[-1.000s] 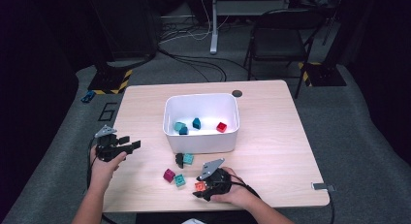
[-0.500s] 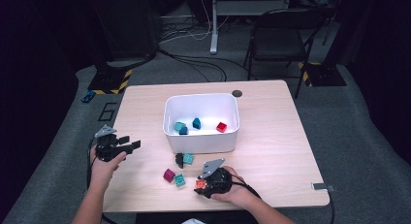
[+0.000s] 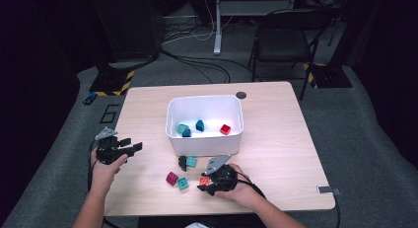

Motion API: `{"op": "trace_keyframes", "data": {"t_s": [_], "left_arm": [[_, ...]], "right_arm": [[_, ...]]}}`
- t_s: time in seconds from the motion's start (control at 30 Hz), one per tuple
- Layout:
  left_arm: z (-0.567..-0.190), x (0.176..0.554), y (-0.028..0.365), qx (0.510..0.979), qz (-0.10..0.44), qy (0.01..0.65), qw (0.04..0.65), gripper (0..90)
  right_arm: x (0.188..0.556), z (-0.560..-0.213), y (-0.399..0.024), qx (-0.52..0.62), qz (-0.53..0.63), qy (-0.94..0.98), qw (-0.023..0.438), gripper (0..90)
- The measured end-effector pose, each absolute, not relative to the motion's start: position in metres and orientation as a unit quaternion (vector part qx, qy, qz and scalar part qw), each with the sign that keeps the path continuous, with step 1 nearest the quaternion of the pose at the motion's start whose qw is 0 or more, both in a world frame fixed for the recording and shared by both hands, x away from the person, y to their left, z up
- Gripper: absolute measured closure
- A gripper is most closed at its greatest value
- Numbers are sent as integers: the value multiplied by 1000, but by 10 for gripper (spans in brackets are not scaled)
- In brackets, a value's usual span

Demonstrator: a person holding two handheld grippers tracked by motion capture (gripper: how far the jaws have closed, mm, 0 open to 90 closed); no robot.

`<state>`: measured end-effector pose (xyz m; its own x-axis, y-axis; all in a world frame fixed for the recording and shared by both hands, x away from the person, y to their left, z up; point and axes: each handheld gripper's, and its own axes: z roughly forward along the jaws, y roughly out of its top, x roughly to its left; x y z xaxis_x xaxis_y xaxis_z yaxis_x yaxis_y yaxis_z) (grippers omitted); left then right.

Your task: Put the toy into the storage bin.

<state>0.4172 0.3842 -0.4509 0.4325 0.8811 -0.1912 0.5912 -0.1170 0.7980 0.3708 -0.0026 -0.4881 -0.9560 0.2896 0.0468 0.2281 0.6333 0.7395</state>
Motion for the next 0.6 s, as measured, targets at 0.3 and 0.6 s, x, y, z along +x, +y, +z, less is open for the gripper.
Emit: {"op": "trace_keyframes", "data": {"t_s": [0.3,0.6], "left_arm": [[-450,417,384,728,169,505,433,364],[-451,417,385,725,171,506,435,365]], "right_arm": [[381,-456,-5,149,410,899,41,519],[387,-432,-4,154,411,898,40,521]]}}
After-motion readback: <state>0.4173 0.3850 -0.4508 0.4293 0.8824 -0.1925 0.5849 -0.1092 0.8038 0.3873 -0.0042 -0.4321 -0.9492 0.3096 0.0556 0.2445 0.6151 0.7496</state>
